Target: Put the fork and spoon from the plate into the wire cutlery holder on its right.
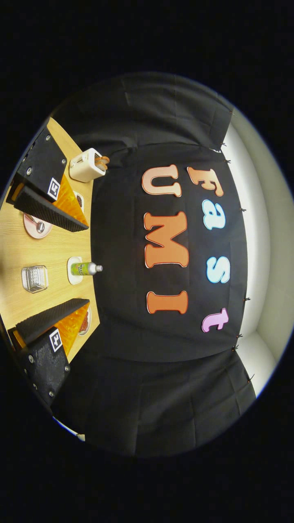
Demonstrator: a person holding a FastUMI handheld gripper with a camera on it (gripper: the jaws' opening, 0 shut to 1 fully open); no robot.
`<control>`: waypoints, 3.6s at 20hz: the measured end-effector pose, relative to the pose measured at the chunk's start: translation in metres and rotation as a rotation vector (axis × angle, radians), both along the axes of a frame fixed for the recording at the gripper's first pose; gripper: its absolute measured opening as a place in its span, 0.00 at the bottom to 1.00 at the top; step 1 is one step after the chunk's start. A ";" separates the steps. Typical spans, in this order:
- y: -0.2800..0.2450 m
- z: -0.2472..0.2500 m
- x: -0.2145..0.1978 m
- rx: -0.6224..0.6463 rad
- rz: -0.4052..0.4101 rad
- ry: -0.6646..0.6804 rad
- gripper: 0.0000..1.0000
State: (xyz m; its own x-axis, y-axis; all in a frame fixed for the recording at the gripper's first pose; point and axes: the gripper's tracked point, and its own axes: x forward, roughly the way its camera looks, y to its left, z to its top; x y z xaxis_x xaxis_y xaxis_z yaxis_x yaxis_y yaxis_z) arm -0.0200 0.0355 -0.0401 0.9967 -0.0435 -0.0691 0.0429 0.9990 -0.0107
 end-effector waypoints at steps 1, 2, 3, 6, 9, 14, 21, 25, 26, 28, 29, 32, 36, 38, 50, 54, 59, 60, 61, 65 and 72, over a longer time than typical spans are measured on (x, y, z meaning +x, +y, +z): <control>0.006 -0.002 -0.001 -0.010 -0.008 -0.002 0.98; 0.013 -0.003 -0.002 -0.019 -0.013 -0.005 0.98; 0.021 -0.006 -0.003 -0.026 -0.017 -0.008 0.98; 0.047 -0.017 -0.003 -0.029 -0.014 0.004 0.98; 0.072 -0.036 0.000 -0.037 -0.005 0.029 0.98; 0.111 -0.081 0.010 -0.049 0.022 0.091 0.98; 0.142 -0.145 0.030 -0.053 0.041 0.188 0.98; 0.149 -0.185 0.042 -0.041 0.041 0.242 0.98; 0.150 -0.196 0.044 -0.044 0.039 0.259 0.98; 0.151 -0.221 0.049 -0.057 0.036 0.304 0.98; 0.151 -0.232 0.050 -0.058 0.035 0.332 0.98; 0.152 -0.257 0.054 -0.050 0.030 0.383 0.99; 0.152 -0.284 0.060 -0.060 0.031 0.456 0.87; 0.149 -0.294 0.061 -0.066 0.023 0.477 0.74; 0.148 -0.335 0.062 -0.068 0.002 0.596 0.41; 0.147 -0.341 0.063 -0.061 -0.006 0.621 0.30; 0.143 -0.337 0.066 -0.063 -0.035 0.624 0.05; 0.144 -0.335 0.065 -0.056 -0.027 0.624 0.05; 0.145 -0.330 0.064 -0.052 -0.019 0.625 0.05; 0.141 -0.306 0.063 -0.057 0.009 0.615 0.05; 0.108 -0.259 0.058 -0.053 0.036 0.608 0.05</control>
State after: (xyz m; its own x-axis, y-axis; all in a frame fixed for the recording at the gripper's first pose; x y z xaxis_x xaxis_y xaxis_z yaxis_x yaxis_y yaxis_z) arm 0.0378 0.1432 -0.2989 0.7804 -0.0300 -0.6245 -0.0200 0.9971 -0.0729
